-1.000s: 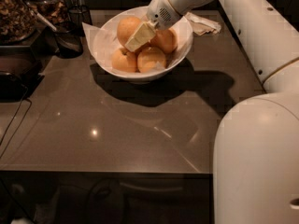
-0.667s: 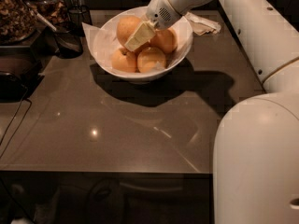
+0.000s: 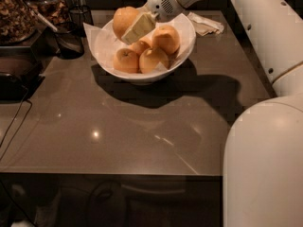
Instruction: Pick orange from white bowl
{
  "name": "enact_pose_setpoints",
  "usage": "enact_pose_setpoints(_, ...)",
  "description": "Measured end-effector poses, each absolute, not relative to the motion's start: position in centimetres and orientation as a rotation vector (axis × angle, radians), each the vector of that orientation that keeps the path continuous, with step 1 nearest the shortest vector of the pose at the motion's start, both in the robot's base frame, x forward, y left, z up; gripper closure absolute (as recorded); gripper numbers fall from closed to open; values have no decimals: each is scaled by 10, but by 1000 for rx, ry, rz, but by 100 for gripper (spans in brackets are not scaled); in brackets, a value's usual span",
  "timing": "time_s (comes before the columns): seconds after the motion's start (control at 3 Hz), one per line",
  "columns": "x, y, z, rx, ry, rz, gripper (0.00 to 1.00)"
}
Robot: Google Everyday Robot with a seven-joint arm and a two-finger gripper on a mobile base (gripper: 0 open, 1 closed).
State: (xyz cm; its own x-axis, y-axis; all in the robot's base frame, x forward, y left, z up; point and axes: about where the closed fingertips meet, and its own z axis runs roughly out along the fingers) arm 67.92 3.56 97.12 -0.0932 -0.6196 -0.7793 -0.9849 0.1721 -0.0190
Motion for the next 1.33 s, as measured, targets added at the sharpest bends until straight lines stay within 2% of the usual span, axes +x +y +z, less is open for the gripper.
enact_pose_setpoints(1.0, 652, 43, 996, -1484, 1763, 737, 100)
enact_pose_setpoints(1.33, 623, 50, 1014, -1428, 1783, 741, 100)
